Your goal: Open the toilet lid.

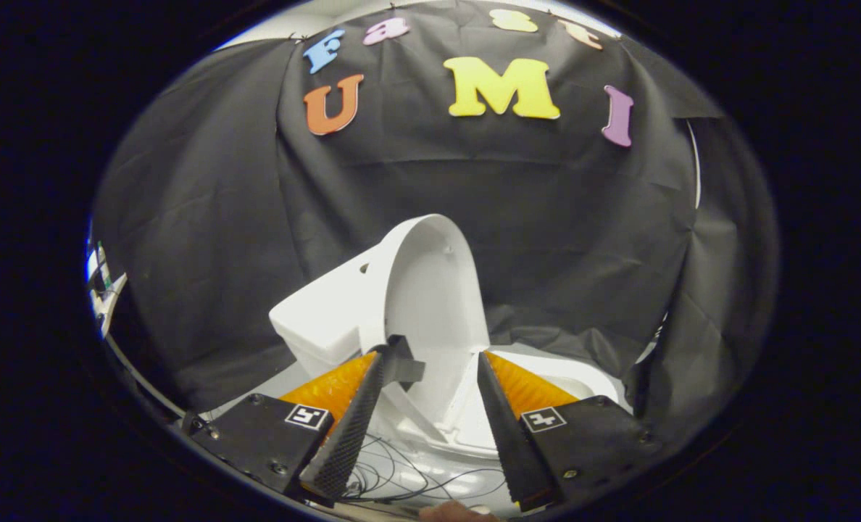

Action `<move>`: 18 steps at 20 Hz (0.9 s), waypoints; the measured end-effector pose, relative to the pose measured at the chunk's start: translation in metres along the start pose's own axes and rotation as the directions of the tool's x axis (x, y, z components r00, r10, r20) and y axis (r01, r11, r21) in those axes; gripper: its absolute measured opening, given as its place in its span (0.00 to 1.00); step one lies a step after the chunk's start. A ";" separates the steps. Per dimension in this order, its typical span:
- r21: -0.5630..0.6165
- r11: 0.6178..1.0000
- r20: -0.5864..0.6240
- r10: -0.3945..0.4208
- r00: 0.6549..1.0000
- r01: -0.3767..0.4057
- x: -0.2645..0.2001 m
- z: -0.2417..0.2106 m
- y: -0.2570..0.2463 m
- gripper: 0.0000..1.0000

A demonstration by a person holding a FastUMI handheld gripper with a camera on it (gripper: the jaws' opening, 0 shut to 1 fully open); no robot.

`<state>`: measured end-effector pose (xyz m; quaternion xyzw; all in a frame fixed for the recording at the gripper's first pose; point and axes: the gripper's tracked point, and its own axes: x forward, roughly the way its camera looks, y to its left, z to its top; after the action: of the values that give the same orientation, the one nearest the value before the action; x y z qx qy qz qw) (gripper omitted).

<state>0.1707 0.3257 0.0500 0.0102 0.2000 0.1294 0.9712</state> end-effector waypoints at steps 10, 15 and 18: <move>0.020 0.997 0.189 -0.072 0.979 0.069 -0.071 0.012 -0.089 0.96; 0.045 0.995 0.257 -0.099 0.961 0.090 -0.103 0.023 -0.128 1.00; 0.053 0.992 0.286 -0.122 0.950 0.112 -0.123 0.023 -0.149 1.00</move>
<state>0.1078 0.1511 0.1078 0.0347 0.0586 0.0652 0.9955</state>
